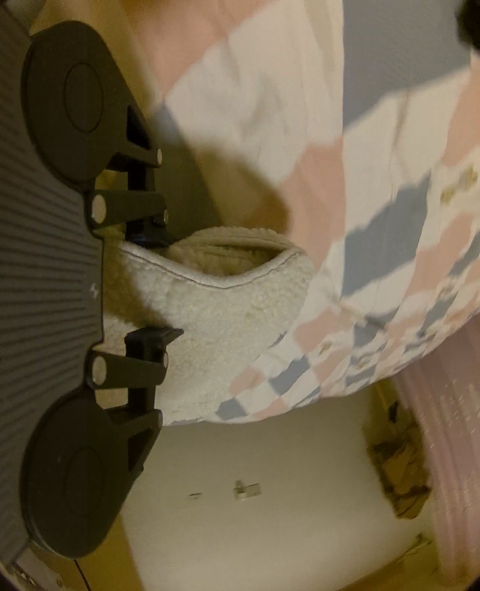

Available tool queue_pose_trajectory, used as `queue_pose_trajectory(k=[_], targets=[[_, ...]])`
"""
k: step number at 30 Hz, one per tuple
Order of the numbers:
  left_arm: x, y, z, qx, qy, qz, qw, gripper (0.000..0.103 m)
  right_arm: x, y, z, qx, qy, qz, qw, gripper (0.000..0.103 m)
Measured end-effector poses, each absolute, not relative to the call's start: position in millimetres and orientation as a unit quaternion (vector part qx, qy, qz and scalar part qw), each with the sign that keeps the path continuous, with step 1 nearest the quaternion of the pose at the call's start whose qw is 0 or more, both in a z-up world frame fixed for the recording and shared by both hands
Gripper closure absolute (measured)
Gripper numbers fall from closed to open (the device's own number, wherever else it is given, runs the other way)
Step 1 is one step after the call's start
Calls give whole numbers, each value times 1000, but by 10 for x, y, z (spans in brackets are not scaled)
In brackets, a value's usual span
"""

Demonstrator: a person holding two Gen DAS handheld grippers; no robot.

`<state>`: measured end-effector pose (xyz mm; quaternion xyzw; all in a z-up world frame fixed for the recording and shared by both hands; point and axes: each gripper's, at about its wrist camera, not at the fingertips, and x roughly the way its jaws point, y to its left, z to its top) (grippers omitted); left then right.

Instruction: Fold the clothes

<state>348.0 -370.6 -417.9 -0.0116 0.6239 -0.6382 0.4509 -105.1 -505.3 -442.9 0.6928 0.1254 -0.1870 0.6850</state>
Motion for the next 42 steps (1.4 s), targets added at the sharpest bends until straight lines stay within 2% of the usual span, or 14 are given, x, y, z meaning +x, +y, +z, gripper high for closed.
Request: queue_pose_trajectory(k=[4,10,21,26,35,39,42], targets=[[2958,-3982,-4003,10,617,-658,433,69,-1662,-4986,-4345,697,84,-209,681,67],[1762,-4544,-3680,39,594,-696,402,69,-2914,-4986,-4250,700,7,-245,671,67],[-1144,-6096,-3262,98,550,-776,294,69,-5476,-5210,-3733,635,-120,-356,675,67],[-2421,-6849,-3065,132,511,-816,238,69,-6407,-5259,-3714,596,-197,-410,661,67],[-4096,-7721,-3123,201,450,-854,168,68,-7279,-5263,-4114,552,-308,-484,605,67],[-4548,-7986,-3466,248,431,-850,175,67,-7338,-5374,-4642,567,-345,-503,553,66],[-4725,-8183,-3928,313,433,-814,228,62,-7255,-5568,-5176,619,-327,-516,494,63]])
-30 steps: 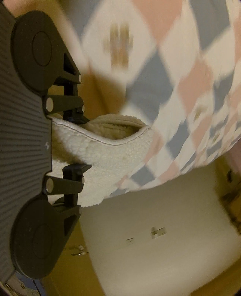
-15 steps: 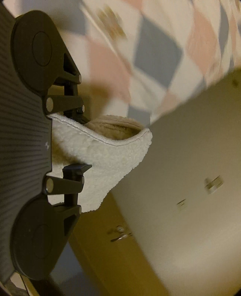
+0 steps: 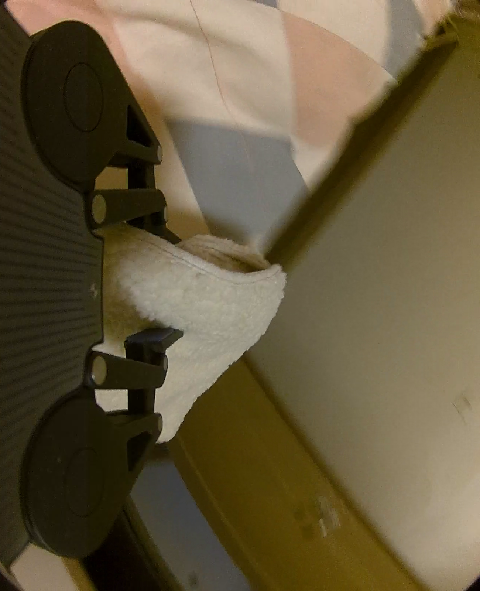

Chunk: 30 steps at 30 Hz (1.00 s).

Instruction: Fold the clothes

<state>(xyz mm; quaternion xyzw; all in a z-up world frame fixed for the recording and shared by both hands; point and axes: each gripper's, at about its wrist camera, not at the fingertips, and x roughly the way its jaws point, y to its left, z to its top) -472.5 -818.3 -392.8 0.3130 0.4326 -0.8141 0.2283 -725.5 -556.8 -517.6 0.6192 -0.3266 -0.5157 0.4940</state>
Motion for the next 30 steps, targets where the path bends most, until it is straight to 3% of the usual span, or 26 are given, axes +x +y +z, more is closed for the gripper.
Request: queue_pose_trajectory(k=[2,4,9,11,14,17,19,22,24,26,30], targets=[[-4715,-8255,-4171,332,449,-789,255,56,-7180,-5625,-5302,616,-324,-522,492,58],[-4610,-8260,-4251,308,469,-786,258,55,-7138,-5654,-5224,613,-314,-531,494,51],[-4180,-7970,-3907,267,444,-806,287,52,-7411,-5512,-4986,608,-270,-553,501,44],[-3934,-7810,-3786,244,452,-807,292,44,-7454,-5457,-4943,609,-268,-555,499,42],[-3620,-7539,-3854,214,511,-786,276,36,-7538,-5422,-4902,607,-268,-562,494,37],[-3405,-7361,-4164,176,590,-743,262,36,-7655,-5378,-4961,605,-276,-567,486,35],[-3403,-7280,-4356,170,611,-727,262,36,-7651,-5408,-4992,607,-276,-569,482,38],[-3645,-7373,-4608,166,626,-715,264,36,-7630,-5430,-5031,605,-268,-575,481,58],[-3789,-7418,-4608,171,600,-729,280,45,-7628,-5437,-5034,598,-264,-581,485,65],[-3898,-7501,-4559,174,569,-752,284,58,-7604,-5467,-4999,586,-261,-587,494,66],[-4138,-7626,-4281,184,486,-805,285,62,-7587,-5550,-4918,559,-271,-595,510,67]])
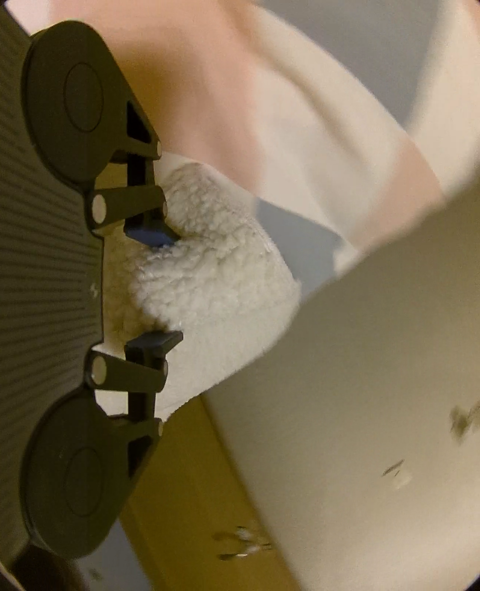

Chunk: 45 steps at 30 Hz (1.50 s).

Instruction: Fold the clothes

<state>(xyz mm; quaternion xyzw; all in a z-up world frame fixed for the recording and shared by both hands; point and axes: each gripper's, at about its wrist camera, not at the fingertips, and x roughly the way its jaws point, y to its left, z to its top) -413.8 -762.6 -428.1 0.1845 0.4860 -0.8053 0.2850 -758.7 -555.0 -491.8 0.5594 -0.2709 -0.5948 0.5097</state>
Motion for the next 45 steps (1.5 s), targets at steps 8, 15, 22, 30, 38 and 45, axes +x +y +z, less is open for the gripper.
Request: queue_pose_trajectory(k=[8,15,22,30,38,45], targets=[[-4184,-7593,-4504,200,432,-823,310,60,-7577,-5705,-4990,566,-248,-595,514,62],[-4195,-7327,-4134,219,373,-830,351,60,-7568,-5497,-4491,536,-188,-650,505,40],[-4197,-7207,-3671,206,266,-871,358,62,-6645,-5096,-3705,313,-23,-732,605,69],[-4649,-7413,-4397,312,187,-853,373,55,-5917,-5141,-4319,231,165,-747,602,88],[-4657,-7304,-4319,300,163,-855,390,69,-5879,-5194,-4214,202,178,-751,603,87],[-4581,-6661,-3795,238,130,-909,315,72,-5877,-4896,-3837,172,125,-759,616,84]])
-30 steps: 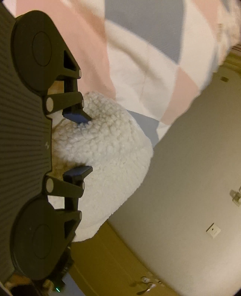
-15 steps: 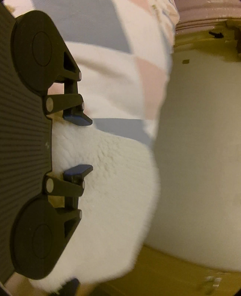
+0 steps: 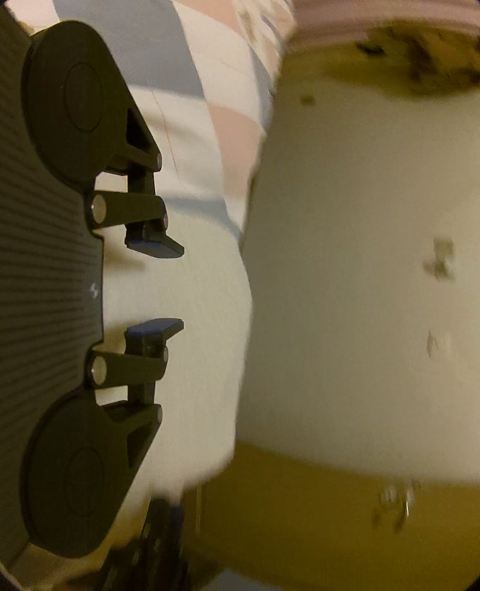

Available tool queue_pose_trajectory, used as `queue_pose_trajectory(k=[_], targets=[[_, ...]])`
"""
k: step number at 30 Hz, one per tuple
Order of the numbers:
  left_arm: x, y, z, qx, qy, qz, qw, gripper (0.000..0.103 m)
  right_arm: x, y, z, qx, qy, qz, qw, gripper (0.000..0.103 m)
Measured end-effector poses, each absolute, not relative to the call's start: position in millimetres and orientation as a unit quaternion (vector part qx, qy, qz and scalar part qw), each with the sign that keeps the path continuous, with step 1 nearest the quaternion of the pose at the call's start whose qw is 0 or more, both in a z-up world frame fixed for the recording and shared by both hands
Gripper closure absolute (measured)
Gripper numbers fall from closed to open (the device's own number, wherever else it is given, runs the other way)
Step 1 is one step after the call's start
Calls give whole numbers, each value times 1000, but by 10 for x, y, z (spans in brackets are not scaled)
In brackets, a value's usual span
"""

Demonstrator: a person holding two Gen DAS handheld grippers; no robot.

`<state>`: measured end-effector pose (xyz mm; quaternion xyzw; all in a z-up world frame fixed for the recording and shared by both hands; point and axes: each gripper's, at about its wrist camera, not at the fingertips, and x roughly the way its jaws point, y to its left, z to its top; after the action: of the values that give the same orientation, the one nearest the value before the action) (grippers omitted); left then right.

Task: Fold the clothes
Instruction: 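Lower the folded vest onto the bed with both grippers and release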

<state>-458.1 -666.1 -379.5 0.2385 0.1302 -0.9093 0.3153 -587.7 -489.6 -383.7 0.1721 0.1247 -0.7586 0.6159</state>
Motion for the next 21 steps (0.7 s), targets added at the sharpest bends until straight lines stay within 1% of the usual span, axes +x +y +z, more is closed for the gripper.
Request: queue_pose_trajectory(k=[2,4,8,10,12,15,16,17,19,21], targets=[[-4615,-6526,-3782,241,130,-919,285,73,-5835,-4854,-3845,172,131,-750,625,84],[-4701,-6453,-3927,265,124,-916,274,72,-5786,-4872,-3963,179,160,-741,627,84],[-4815,-6414,-4190,295,105,-910,273,68,-5737,-4971,-4257,167,231,-735,615,85],[-4823,-6412,-4214,293,99,-910,276,67,-5749,-5026,-4328,162,245,-732,615,85],[-4805,-6343,-4237,294,95,-909,279,67,-5805,-5083,-4360,180,242,-728,616,87],[-4804,-6287,-4202,298,93,-905,288,67,-5802,-5080,-4364,179,243,-720,625,84],[-4803,-6264,-4158,299,92,-903,293,67,-5833,-5078,-4319,184,239,-717,628,84],[-4808,-6235,-4106,297,93,-903,296,70,-5873,-5059,-4283,194,227,-715,632,84],[-4798,-6155,-3981,288,98,-905,299,75,-6081,-5013,-4142,230,170,-709,645,85],[-4780,-6051,-3871,271,106,-911,291,75,-6311,-4972,-3966,248,110,-715,645,84]])
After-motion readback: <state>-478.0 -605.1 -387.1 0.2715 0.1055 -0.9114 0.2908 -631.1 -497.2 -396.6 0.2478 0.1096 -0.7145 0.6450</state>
